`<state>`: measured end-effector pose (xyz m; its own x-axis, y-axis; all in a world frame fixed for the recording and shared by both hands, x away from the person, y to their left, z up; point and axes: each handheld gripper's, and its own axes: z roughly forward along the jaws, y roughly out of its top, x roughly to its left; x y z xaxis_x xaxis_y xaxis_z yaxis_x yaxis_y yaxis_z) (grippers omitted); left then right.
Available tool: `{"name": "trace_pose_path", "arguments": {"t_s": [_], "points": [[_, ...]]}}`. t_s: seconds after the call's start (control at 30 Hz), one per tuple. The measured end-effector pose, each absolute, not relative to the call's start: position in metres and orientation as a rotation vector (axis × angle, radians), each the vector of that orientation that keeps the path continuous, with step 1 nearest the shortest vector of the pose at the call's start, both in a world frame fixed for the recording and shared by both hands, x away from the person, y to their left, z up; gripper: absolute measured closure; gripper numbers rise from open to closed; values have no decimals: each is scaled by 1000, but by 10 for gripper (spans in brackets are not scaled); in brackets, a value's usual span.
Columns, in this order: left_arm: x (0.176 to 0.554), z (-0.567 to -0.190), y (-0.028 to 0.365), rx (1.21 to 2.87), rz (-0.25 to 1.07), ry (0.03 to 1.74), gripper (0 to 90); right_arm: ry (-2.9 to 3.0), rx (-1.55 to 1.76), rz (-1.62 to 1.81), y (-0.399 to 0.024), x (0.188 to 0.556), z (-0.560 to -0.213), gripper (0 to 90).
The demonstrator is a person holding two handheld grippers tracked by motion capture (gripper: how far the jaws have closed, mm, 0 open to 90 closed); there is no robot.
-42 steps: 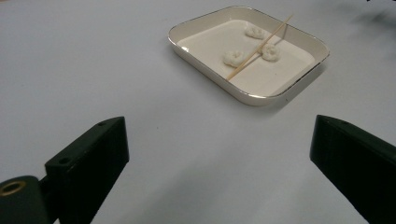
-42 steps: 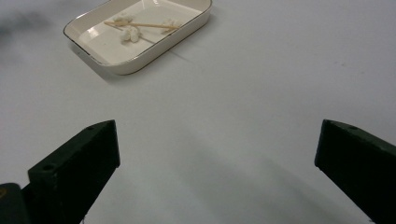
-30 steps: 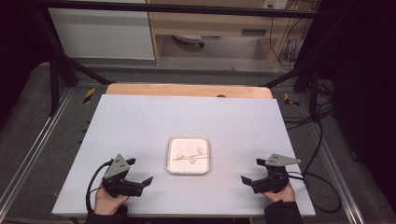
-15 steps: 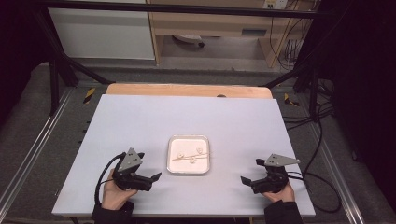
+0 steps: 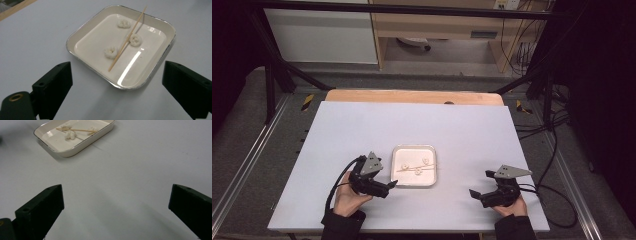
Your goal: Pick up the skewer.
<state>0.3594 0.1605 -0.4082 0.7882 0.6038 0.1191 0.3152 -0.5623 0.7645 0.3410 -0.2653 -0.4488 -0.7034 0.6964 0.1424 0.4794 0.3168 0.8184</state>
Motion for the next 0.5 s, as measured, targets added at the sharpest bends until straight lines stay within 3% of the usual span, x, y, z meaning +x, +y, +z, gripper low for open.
{"name": "trace_pose_path", "arguments": {"t_s": [0.5], "points": [[381, -416, 118, 2299, 469, 597, 336, 2356, 1070, 1330, -264, 341, -450, 7]]}}
